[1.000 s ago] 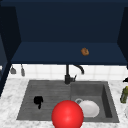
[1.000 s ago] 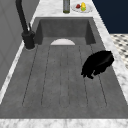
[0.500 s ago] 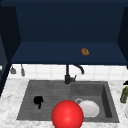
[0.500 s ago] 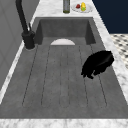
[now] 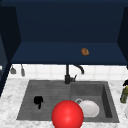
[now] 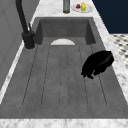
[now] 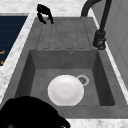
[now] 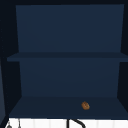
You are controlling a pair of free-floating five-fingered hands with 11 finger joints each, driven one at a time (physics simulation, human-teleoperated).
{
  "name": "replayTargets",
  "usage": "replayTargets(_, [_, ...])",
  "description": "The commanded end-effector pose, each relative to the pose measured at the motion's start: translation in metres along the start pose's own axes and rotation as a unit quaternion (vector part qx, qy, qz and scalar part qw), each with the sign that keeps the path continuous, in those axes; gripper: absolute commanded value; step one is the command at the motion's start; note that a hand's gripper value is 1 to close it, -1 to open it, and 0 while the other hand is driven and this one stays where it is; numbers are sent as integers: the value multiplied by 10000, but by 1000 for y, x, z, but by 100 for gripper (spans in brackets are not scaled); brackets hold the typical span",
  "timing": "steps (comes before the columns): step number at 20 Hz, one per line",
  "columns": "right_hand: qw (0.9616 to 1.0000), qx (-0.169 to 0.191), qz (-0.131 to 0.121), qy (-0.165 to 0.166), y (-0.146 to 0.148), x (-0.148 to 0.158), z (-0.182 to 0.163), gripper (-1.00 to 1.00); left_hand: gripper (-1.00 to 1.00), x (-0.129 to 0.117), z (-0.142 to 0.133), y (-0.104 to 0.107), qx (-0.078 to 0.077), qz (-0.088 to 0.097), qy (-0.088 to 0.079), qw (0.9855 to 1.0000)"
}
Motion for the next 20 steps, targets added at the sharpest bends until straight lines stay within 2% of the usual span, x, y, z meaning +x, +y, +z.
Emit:
replayTargets(1, [9998, 209, 2, -21, -1, 0, -8, -100, 0, 0, 0, 0, 0, 0, 0, 10000])
replayTargets(6, [10000, 47, -5, 1, 5, 1, -16, -100, 0, 0, 0, 0, 0, 0, 0, 10000])
replayTargets(20, [10000, -69, 16, 36, 14, 7, -46, -100, 0, 0, 0, 0, 0, 0, 0, 10000])
